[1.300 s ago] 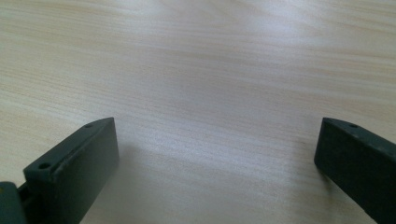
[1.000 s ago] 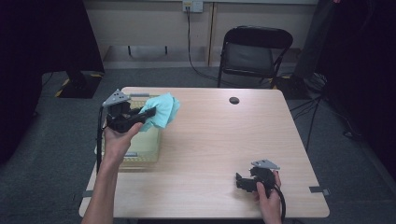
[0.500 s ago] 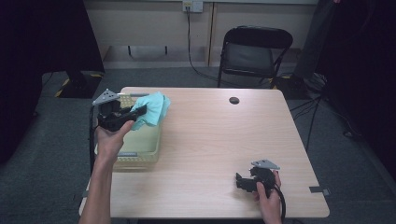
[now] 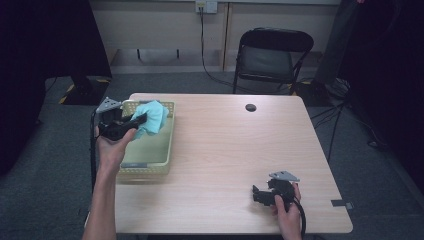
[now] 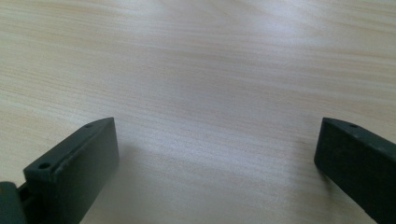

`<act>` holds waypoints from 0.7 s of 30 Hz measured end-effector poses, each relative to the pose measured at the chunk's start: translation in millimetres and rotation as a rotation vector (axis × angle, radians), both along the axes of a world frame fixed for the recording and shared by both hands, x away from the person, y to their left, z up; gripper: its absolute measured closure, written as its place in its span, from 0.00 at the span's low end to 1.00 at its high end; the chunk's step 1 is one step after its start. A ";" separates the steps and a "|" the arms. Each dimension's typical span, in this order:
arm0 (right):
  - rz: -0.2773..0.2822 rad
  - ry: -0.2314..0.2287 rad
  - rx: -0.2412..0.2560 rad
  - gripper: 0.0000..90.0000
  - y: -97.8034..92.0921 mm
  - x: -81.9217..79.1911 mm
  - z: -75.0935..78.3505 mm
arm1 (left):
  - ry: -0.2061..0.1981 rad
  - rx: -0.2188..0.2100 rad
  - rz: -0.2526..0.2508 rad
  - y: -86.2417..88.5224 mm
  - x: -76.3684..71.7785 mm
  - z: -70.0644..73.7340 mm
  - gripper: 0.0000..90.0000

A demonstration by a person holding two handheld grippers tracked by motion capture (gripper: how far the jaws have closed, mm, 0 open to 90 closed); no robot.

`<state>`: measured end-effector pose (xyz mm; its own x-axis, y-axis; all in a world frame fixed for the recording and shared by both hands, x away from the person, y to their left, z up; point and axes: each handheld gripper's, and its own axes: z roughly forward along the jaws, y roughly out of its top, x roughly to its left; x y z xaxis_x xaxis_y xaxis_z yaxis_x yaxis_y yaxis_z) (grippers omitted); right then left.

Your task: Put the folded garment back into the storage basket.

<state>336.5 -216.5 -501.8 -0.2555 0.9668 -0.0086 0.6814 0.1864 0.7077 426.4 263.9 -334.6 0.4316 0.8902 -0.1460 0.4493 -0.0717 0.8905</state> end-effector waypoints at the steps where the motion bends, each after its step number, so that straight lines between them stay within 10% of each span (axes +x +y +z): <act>1: 0.000 0.000 0.000 0.00 0.0 0.0 0.0 | 0.000 0.000 0.000 0.0 0.0 0.0 0.85; 21: -0.001 0.000 0.000 0.00 0.1 0.0 0.0 | 0.118 0.037 0.042 10.5 21.6 -38.2 0.85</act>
